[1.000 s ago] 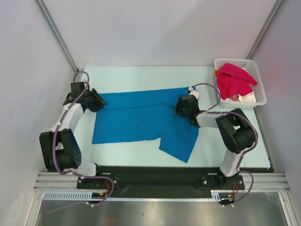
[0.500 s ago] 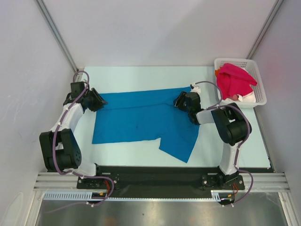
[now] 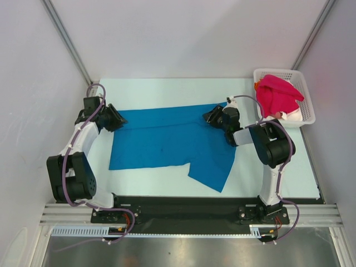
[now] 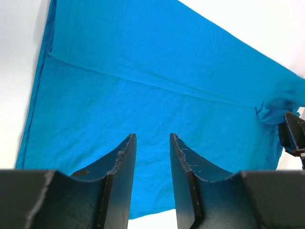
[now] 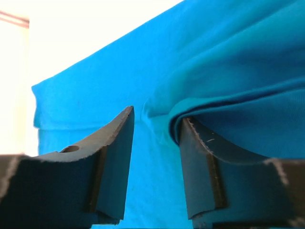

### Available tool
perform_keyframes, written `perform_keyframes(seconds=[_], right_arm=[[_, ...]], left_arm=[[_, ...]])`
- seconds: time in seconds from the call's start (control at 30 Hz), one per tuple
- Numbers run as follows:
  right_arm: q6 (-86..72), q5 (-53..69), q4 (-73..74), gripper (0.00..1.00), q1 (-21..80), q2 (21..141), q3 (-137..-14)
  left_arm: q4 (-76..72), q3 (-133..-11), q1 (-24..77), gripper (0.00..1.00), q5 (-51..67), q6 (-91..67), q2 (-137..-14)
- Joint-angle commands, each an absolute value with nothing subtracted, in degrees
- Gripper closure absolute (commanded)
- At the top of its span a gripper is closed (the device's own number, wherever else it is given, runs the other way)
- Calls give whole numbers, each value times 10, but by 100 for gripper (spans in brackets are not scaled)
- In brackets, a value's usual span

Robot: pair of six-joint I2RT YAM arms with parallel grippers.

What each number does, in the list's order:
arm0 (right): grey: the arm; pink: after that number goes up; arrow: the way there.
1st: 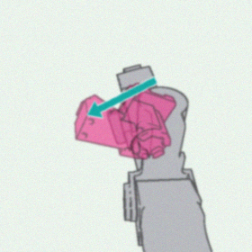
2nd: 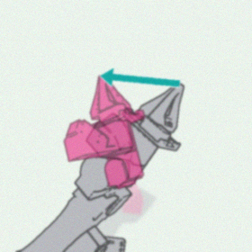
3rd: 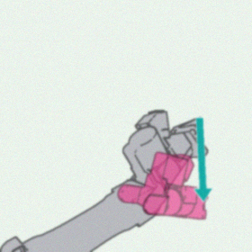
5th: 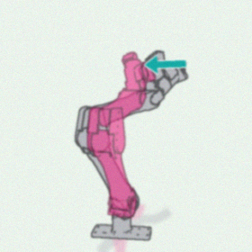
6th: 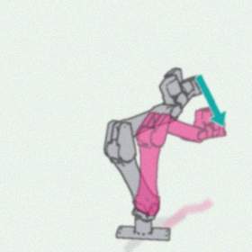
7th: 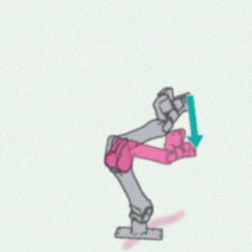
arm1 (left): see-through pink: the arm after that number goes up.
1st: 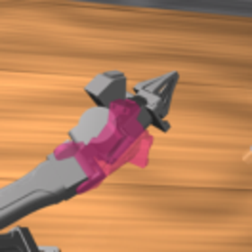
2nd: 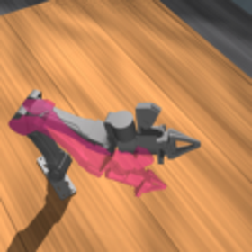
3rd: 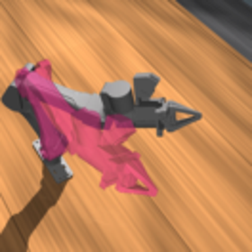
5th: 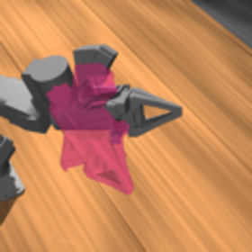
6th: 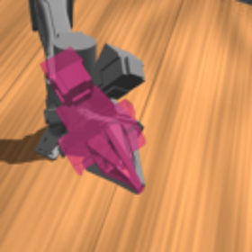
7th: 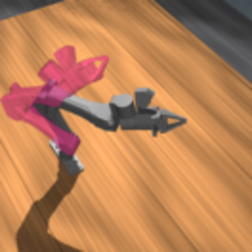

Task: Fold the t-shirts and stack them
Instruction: Fold the tshirt

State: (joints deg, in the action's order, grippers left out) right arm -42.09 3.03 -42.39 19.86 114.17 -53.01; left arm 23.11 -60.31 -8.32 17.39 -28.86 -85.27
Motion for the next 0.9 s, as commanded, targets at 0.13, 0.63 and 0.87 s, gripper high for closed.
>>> perform_keyframes(seconds=[0.13,0.63,0.87], right_arm=[[-458,65,-475,64,195,1150,-516],[-722,-40,-210,100,201,1017,-510],[-791,-102,-103,100,248,1013,-541]], left_arm=[[211,-603,-83,60,191,-276,-849],[211,-603,-85,60,194,-274,-846],[212,-601,-88,60,194,-275,-846]])
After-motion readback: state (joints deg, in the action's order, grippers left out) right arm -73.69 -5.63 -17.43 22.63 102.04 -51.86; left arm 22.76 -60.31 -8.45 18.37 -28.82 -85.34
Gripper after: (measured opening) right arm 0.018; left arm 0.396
